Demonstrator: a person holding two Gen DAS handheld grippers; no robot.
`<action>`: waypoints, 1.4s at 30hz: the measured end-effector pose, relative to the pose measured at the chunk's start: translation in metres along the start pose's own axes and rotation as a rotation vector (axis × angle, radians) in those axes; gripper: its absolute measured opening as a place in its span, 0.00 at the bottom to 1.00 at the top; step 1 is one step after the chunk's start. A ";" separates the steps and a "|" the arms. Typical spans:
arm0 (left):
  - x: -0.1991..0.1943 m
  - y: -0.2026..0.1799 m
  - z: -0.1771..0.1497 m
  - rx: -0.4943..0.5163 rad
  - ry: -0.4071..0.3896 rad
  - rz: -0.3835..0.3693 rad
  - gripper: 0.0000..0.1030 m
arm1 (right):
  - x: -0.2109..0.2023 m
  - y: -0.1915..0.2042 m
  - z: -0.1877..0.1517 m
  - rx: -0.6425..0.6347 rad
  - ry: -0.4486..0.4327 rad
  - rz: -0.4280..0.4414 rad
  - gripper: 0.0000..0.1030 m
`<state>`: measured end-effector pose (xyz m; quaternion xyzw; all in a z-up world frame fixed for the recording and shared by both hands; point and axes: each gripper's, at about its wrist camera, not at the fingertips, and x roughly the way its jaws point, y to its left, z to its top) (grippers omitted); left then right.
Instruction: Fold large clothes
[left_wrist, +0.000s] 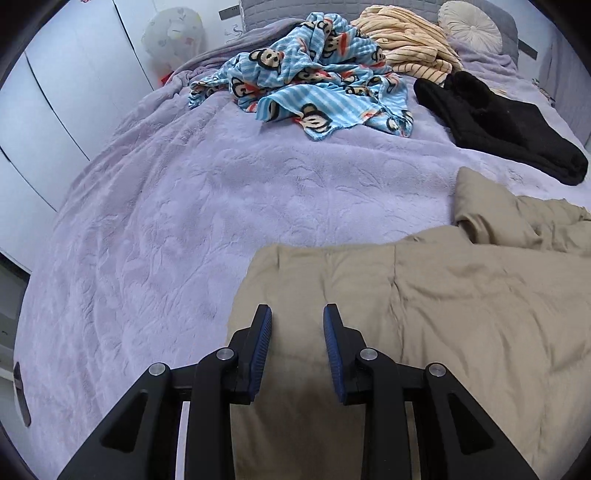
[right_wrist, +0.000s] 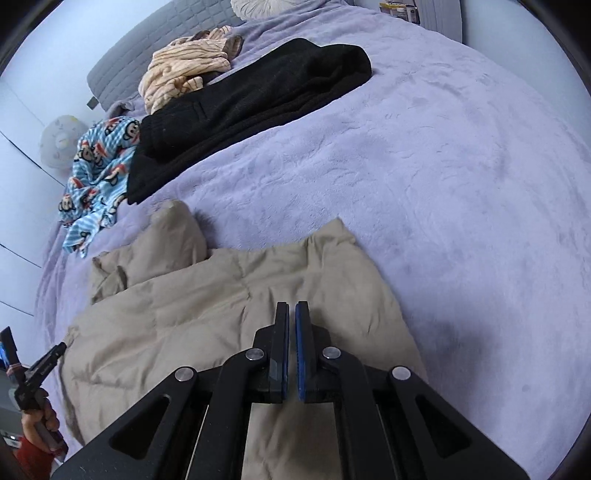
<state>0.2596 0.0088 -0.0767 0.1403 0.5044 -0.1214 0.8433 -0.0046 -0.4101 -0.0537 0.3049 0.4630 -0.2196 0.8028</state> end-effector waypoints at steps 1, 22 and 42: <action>-0.005 0.002 -0.005 -0.002 0.010 -0.008 0.31 | -0.007 0.000 -0.009 0.014 0.006 0.014 0.04; -0.045 0.002 -0.121 -0.095 0.191 -0.097 1.00 | -0.068 -0.018 -0.151 0.256 0.132 0.158 0.66; -0.031 0.027 -0.147 -0.282 0.287 -0.354 1.00 | -0.030 -0.025 -0.173 0.412 0.184 0.353 1.00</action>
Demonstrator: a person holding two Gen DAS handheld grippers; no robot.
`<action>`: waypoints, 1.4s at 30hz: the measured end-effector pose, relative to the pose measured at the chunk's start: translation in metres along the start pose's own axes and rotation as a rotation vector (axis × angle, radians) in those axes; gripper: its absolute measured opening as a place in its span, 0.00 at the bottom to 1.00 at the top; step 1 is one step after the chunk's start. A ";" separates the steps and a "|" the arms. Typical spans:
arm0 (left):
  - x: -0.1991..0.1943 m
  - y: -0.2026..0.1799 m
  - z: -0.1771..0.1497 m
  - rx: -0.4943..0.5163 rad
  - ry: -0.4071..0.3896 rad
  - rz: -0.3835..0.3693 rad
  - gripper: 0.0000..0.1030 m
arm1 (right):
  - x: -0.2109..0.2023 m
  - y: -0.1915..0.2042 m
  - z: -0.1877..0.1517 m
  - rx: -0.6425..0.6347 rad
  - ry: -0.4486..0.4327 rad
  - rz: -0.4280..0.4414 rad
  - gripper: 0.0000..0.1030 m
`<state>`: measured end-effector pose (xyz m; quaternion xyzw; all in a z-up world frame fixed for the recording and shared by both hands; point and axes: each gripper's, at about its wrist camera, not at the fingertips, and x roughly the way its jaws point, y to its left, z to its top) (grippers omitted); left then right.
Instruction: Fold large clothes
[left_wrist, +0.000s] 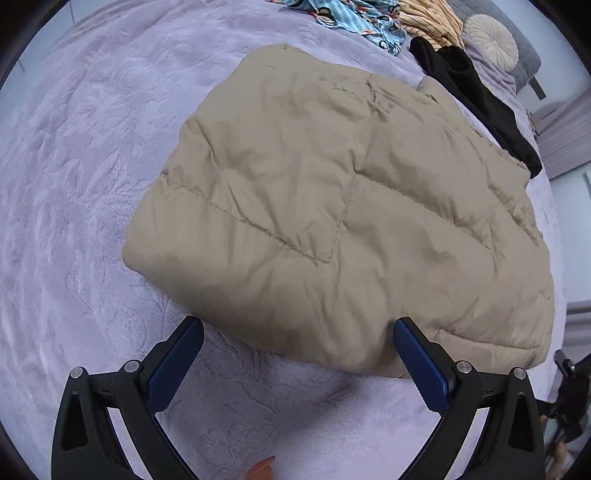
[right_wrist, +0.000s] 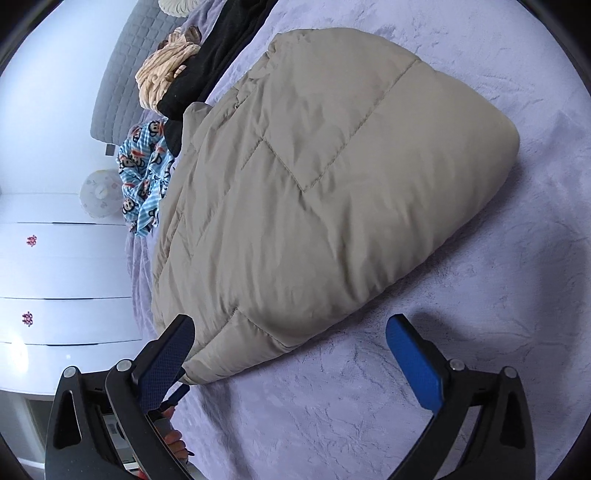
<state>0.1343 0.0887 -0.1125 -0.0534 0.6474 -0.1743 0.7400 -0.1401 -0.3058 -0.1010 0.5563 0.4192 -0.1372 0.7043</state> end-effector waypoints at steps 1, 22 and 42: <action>0.000 0.004 -0.001 -0.021 0.002 -0.034 1.00 | 0.001 0.000 0.000 0.007 0.002 0.006 1.00; 0.041 -0.001 0.027 -0.114 -0.037 -0.233 1.00 | 0.043 0.022 0.044 0.080 0.011 0.204 1.00; -0.024 -0.036 0.040 0.050 -0.245 -0.305 0.21 | 0.061 0.000 0.048 0.270 0.004 0.234 0.30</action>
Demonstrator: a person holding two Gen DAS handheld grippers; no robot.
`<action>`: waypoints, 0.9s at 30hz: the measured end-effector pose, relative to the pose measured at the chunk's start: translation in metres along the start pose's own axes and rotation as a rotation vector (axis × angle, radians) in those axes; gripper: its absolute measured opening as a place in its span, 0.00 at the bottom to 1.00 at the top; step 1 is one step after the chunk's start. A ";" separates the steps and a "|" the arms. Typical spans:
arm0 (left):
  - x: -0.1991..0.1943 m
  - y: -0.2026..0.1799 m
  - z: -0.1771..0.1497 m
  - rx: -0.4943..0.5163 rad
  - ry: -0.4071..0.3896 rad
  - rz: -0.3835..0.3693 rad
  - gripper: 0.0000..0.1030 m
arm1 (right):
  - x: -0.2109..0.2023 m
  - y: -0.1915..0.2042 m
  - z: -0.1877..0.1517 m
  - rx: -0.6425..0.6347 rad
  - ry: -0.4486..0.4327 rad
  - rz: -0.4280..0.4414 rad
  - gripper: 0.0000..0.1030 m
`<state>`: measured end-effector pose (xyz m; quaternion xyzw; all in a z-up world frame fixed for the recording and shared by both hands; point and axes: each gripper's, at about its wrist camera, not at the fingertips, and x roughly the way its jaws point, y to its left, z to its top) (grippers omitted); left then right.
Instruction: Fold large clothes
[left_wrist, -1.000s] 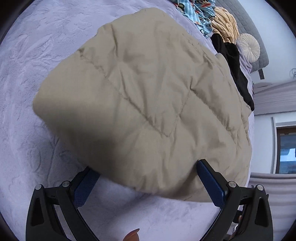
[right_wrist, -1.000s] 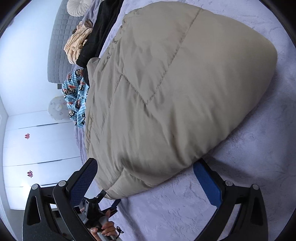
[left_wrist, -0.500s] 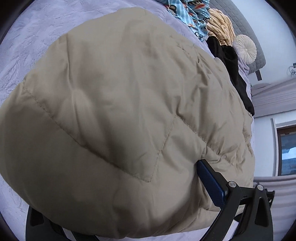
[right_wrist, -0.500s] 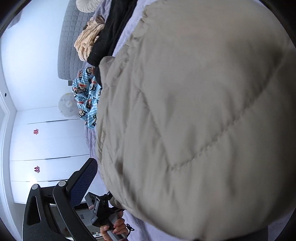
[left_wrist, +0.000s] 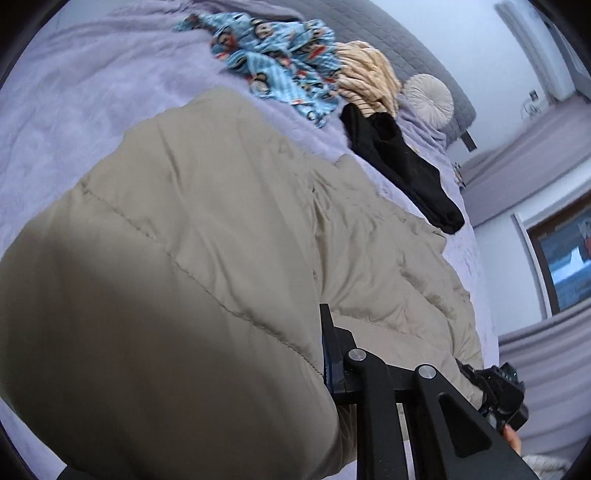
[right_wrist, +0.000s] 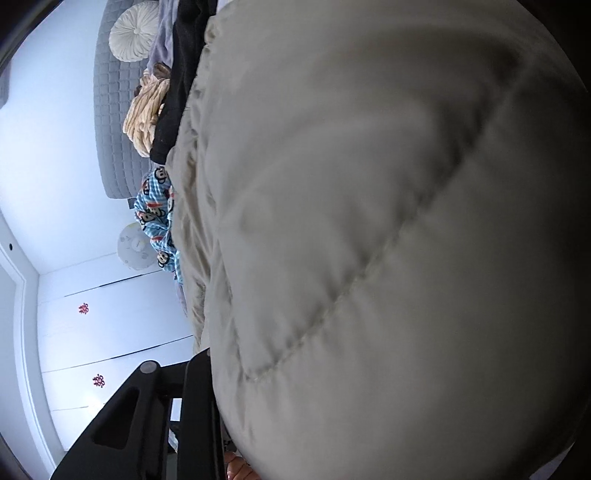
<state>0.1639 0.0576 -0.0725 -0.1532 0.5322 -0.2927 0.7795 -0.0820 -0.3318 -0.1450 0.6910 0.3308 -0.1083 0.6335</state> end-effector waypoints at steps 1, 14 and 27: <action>-0.008 -0.006 0.000 0.037 -0.008 -0.009 0.21 | -0.004 0.003 -0.004 -0.017 -0.004 0.007 0.26; -0.116 0.024 -0.096 0.125 0.136 -0.069 0.21 | -0.075 -0.010 -0.114 -0.085 0.021 -0.070 0.25; -0.143 0.085 -0.212 -0.090 0.220 0.214 0.51 | -0.108 -0.081 -0.177 0.014 0.084 -0.140 0.31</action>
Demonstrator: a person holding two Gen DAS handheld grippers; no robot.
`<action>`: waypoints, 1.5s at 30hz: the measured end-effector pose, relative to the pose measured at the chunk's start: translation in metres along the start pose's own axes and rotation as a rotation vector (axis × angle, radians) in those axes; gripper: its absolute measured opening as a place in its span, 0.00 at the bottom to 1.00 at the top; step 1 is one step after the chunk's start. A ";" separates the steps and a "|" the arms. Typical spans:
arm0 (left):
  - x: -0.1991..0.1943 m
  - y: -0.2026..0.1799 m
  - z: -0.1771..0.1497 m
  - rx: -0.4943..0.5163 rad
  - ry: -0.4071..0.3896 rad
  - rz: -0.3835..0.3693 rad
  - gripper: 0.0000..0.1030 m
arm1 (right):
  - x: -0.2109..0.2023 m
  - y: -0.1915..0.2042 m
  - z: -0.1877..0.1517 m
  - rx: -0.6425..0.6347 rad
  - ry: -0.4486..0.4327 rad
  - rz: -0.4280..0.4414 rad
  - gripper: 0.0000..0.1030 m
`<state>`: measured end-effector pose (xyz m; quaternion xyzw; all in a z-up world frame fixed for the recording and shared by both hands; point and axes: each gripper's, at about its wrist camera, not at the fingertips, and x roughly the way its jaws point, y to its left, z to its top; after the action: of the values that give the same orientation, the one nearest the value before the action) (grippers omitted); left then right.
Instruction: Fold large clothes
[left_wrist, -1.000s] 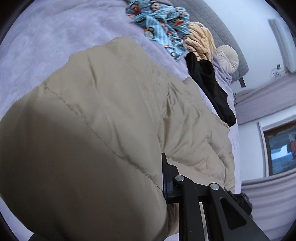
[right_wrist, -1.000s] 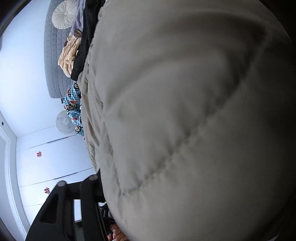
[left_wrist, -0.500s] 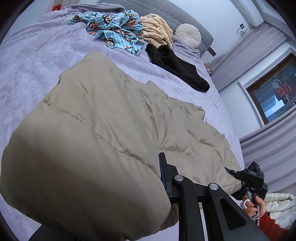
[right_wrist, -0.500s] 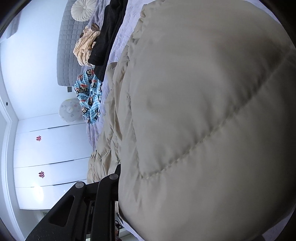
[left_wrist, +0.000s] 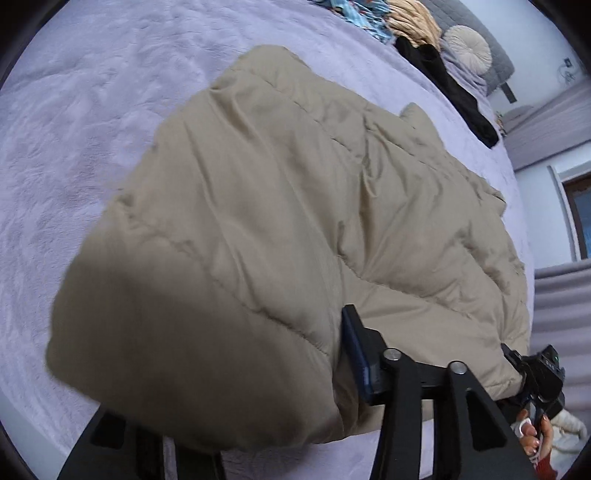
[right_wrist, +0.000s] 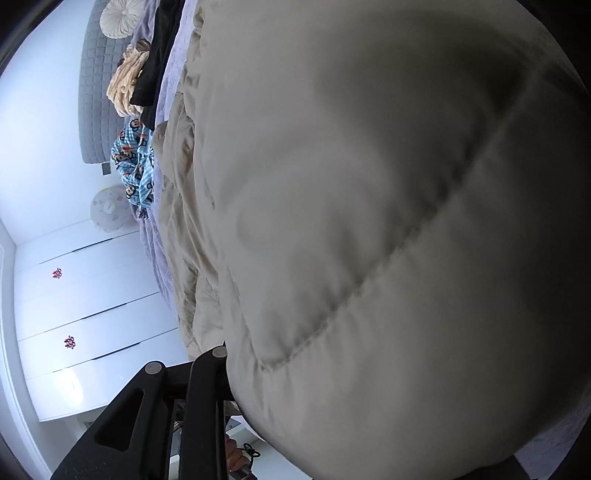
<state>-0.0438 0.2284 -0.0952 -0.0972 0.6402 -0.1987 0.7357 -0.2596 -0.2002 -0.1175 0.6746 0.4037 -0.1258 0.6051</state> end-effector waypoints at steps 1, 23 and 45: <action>-0.006 0.002 0.000 -0.019 -0.007 0.014 0.51 | -0.001 0.004 0.001 -0.002 -0.001 -0.009 0.34; -0.081 -0.035 -0.031 0.138 -0.054 0.244 0.51 | -0.036 0.037 -0.058 -0.137 0.010 -0.176 0.57; -0.108 -0.013 0.019 0.277 -0.046 0.218 0.98 | 0.026 0.107 -0.155 -0.365 0.103 -0.261 0.75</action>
<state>-0.0387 0.2597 0.0099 0.0705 0.5966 -0.2019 0.7736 -0.2176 -0.0416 -0.0214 0.5016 0.5338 -0.0930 0.6743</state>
